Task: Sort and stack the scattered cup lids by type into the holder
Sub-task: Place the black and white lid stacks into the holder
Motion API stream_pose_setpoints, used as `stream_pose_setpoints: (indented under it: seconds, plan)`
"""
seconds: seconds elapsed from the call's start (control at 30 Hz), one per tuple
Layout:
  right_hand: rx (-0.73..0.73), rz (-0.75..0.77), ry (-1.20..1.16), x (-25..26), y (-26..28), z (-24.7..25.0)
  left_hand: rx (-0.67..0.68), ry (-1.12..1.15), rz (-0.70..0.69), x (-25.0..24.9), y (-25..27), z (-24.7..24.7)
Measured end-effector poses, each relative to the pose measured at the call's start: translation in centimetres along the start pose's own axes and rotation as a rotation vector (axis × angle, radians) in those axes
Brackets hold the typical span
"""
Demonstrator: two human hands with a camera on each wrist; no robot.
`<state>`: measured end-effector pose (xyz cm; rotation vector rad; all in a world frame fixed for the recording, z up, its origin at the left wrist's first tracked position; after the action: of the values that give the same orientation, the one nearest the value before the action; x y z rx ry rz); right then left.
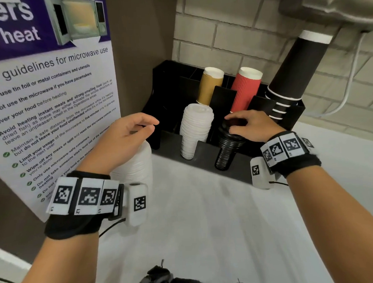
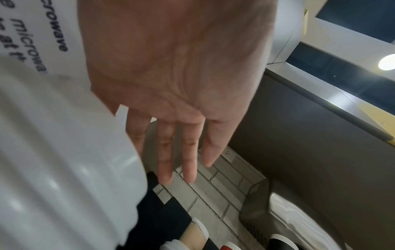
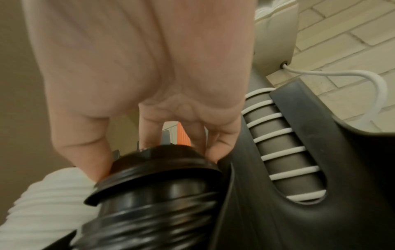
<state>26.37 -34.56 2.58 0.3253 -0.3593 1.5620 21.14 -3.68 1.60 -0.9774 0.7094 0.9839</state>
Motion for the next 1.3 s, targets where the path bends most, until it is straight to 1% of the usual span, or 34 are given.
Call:
stream_pose_setpoints:
  seconds: [0.23,0.37,0.4,0.43,0.5,0.53,0.57,0.6,0.67,0.7,0.73,0.8,0.93,1.07,1.13,1.3]
  plan:
    - [0.052,-0.043,0.076,0.2,-0.1,-1.0,0.001,0.021,0.011,0.3,0.3,-0.1]
    - [0.072,-0.108,0.083,-0.1,0.6,-1.3,-0.005,0.019,0.002,0.2,0.3,0.1]
    - [0.042,-0.113,0.097,0.1,0.9,-1.2,-0.006,0.016,-0.001,0.2,0.4,0.2]
    - [-0.027,-0.09,0.106,0.6,1.2,-0.8,-0.007,0.009,-0.006,0.2,0.3,0.2]
    - [-0.199,0.056,0.044,3.2,2.4,-0.6,-0.009,-0.042,-0.015,0.1,0.4,0.4]
    - [-0.226,0.136,-0.025,4.7,2.9,-1.1,-0.002,-0.087,-0.017,0.1,0.3,0.4]
    - [-0.17,0.19,-0.111,6.2,3.3,-2.4,0.007,-0.136,-0.018,0.0,0.3,0.4]
    - [-0.041,0.206,-0.199,7.7,3.7,-4.3,0.019,-0.186,-0.014,0.1,0.4,0.4]
    - [0.296,0.174,-0.345,10.1,4.6,-9.0,0.043,-0.294,-0.003,0.2,0.9,0.5]
    - [0.415,0.162,-0.373,11.1,5.0,-11.2,0.054,-0.341,0.003,0.4,1.2,0.6]
    - [0.487,0.163,-0.378,12.0,5.2,-13.0,0.06,-0.373,0.009,0.5,1.5,0.6]
    - [0.535,0.189,-0.416,13.5,5.4,-15.5,0.062,-0.412,0.021,0.8,2.0,0.8]
    - [0.443,0.196,-0.598,15.3,5.2,-17.1,0.075,-0.419,0.036,0.9,2.3,0.9]
    - [0.339,0.226,-0.639,15.3,5.2,-17.1,0.108,-0.377,0.049,0.8,2.1,0.5]
    - [0.297,0.233,-0.648,14.5,5.4,-16.7,0.117,-0.348,0.042,0.6,2.0,-0.1]
    - [0.179,0.202,-0.678,10.0,6.9,-14.5,0.173,-0.261,-0.065,-0.7,1.6,-3.6]
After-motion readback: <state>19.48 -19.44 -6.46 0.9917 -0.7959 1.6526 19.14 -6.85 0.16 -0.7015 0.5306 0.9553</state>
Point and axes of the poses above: each hand's wrist, its own y-axis away from the middle knuckle, its own z-axis out of the back of the hand, x = y × z, the point moved 6 cm from there along -y, towards the middle knuckle, and after that the axes turned 4 degrees about -z, right-handed, at the moved point
